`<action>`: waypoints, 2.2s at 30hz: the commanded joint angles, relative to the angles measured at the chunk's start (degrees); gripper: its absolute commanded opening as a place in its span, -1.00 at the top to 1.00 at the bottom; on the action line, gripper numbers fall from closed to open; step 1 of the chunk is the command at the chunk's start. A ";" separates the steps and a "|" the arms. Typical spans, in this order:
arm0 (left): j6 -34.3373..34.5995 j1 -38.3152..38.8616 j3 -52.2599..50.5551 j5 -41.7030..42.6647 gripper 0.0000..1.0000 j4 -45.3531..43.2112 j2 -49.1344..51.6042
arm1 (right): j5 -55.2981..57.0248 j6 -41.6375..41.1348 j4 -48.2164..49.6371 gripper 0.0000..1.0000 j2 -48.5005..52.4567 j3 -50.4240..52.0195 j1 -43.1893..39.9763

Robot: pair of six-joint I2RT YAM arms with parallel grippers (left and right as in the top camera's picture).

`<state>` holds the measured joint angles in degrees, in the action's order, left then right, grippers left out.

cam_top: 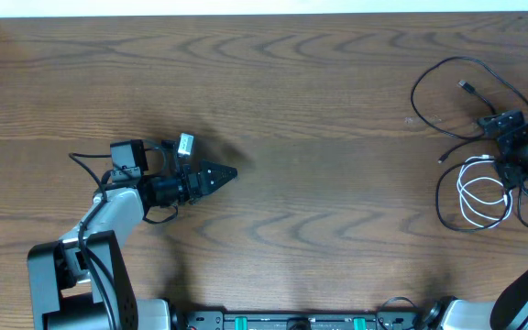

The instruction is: Untangle cables

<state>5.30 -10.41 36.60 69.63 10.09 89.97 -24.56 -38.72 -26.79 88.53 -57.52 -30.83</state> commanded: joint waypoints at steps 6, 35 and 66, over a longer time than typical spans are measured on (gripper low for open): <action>-0.76 -0.13 -0.07 -0.28 -1.00 0.09 -0.76 | 0.48 0.92 0.04 -0.99 0.24 -0.04 0.13; -0.76 -0.13 -0.07 -0.28 -1.00 0.09 -0.76 | 0.48 0.90 0.17 -0.99 -10.78 34.56 0.02; -0.76 -0.13 -0.07 -0.28 -1.00 0.09 -0.76 | 7.89 1.33 5.51 -0.99 -20.37 37.22 0.20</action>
<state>5.30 -10.41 36.60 69.63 10.09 90.00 -26.85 -38.11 -23.55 69.10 -23.92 -30.81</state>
